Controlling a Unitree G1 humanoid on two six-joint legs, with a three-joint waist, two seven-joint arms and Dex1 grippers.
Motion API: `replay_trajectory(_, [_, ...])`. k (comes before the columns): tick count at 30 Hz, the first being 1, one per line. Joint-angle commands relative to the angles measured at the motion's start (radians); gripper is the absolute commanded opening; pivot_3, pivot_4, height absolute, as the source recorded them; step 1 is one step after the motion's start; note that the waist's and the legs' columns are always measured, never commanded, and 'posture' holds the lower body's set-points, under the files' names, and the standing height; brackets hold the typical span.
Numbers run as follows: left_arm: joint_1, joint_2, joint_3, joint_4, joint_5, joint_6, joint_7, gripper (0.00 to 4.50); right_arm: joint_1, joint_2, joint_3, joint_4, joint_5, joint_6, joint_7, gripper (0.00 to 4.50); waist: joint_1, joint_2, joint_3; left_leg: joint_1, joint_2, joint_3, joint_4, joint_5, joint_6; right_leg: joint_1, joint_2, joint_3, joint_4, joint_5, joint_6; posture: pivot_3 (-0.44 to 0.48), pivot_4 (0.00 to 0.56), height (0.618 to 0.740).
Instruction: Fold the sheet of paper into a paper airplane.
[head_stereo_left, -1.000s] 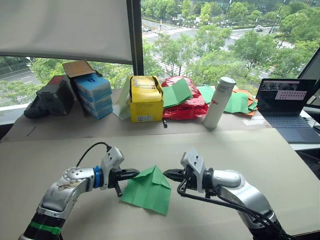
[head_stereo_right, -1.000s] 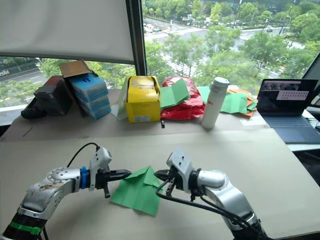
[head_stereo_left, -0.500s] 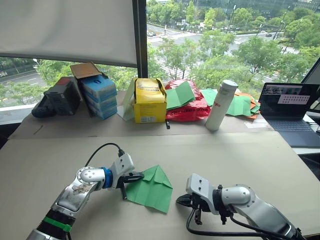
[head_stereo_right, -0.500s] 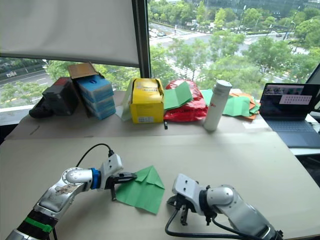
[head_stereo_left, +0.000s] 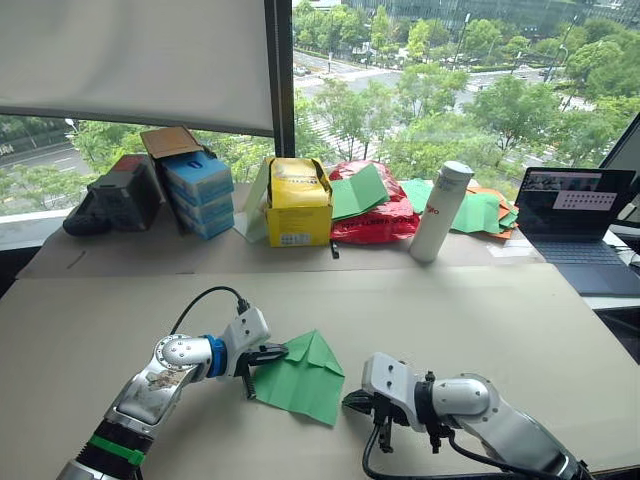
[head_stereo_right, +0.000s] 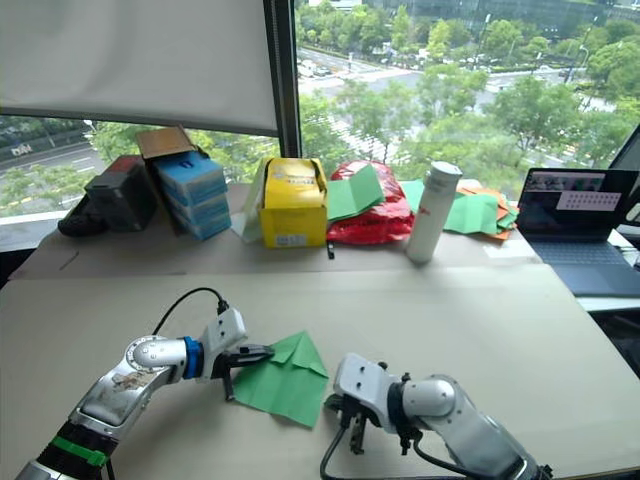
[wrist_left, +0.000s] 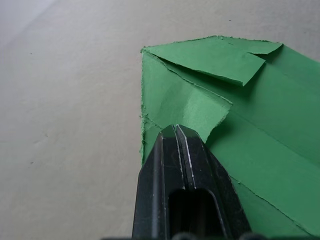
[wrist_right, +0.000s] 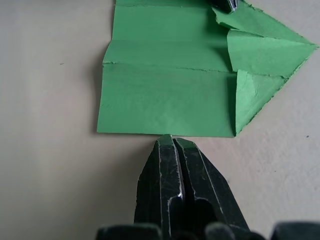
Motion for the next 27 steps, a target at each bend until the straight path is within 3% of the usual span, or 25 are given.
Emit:
replay_trajectory(1, [0.024, 0.003, -0.034, 0.001, 0.026, 0.035, -0.002, 0.02, 0.003, 0.011, 0.034, 0.052, -0.044, 0.036, -0.028, 0.00, 0.000, -0.001, -0.001, 0.000, 0.000, 0.000, 0.000, 0.000, 0.000, 0.000, 0.001, 0.000, 0.000, 0.000, 0.000, 0.000, 0.150, 0.740])
replay_trajectory(11, [0.019, -0.001, -0.032, 0.000, 0.034, 0.039, -0.002, 0.02, -0.002, 0.057, -0.001, 0.047, -0.018, 0.030, -0.028, 0.00, -0.001, -0.002, -0.002, 0.001, 0.001, 0.000, 0.000, 0.000, 0.000, 0.000, 0.002, 0.000, 0.000, 0.000, 0.000, 0.000, 0.150, 0.740])
replay_trajectory(16, [0.009, -0.006, -0.040, 0.016, 0.042, 0.027, -0.008, 0.02, 0.053, 0.003, -0.067, -0.140, 0.158, 0.068, 0.096, 0.00, 0.002, 0.000, -0.001, -0.003, 0.000, 0.000, 0.001, -0.001, 0.001, -0.001, 0.000, 0.000, 0.000, 0.000, 0.000, 0.000, 0.150, 0.740])
replay_trajectory(19, [0.000, -0.012, -0.050, 0.028, 0.047, 0.020, -0.017, 0.02, 0.070, -0.039, -0.056, -0.196, 0.202, 0.096, 0.134, 0.00, 0.002, 0.000, -0.001, -0.004, -0.001, 0.000, 0.001, -0.001, 0.002, -0.002, -0.003, -0.001, -0.001, 0.000, 0.000, 0.000, 0.150, 0.740])
replay_trajectory(27, [-0.019, -0.022, -0.076, 0.017, 0.049, 0.043, -0.032, 0.02, 0.067, 0.038, 0.047, -0.217, 0.172, 0.134, 0.034, 0.00, 0.007, 0.000, -0.001, -0.004, -0.002, -0.001, 0.002, -0.001, 0.002, -0.001, -0.005, -0.002, -0.001, 0.000, 0.001, 0.000, 0.150, 0.740])
